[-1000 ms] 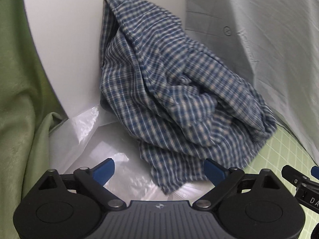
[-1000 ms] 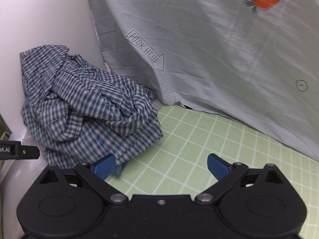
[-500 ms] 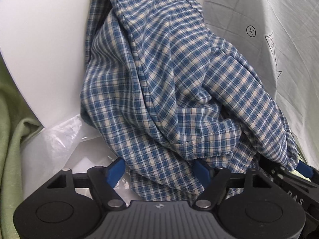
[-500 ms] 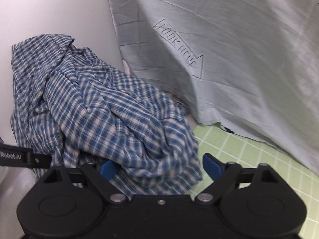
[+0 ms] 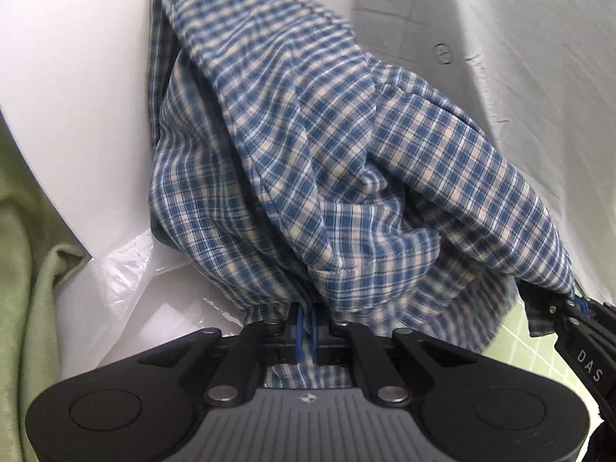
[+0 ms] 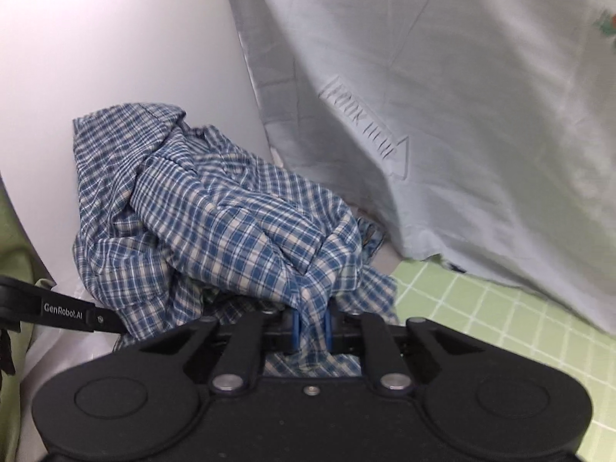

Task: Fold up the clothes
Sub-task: 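Grasp the plaid shirt with both grippers and lift it off the corner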

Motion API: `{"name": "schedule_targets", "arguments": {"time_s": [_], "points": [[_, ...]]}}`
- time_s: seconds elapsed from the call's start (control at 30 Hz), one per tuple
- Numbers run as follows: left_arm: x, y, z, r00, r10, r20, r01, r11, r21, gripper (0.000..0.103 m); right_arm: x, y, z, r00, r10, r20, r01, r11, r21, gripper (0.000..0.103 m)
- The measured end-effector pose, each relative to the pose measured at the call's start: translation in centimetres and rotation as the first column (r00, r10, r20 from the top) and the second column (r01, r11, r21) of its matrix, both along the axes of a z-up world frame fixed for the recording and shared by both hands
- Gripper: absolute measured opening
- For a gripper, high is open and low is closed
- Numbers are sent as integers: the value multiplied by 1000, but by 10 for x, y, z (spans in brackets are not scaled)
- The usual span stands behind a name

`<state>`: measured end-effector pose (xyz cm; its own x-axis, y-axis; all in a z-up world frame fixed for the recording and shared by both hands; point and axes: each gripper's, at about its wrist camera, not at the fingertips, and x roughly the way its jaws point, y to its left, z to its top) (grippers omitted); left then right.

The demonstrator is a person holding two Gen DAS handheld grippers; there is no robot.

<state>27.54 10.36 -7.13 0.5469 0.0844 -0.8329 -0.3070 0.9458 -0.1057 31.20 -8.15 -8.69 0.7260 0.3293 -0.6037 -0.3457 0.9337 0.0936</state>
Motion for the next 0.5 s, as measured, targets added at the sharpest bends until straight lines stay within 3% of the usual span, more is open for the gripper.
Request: {"name": "schedule_targets", "arguments": {"time_s": [0.23, 0.27, 0.5], "points": [[-49, -36, 21, 998, -65, 23, 65, 998, 8, 2, -66, -47, 18, 988, -157, -3, 157, 988, -5, 11], [-38, -44, 20, 997, -76, 21, 76, 997, 5, 2, -78, -57, 19, 983, -186, -7, 186, 983, -7, 11], [-111, -101, 15, 983, -180, -27, 180, 983, -26, 2, -180, -141, 10, 924, -377, -60, 375, 926, -48, 10]]}}
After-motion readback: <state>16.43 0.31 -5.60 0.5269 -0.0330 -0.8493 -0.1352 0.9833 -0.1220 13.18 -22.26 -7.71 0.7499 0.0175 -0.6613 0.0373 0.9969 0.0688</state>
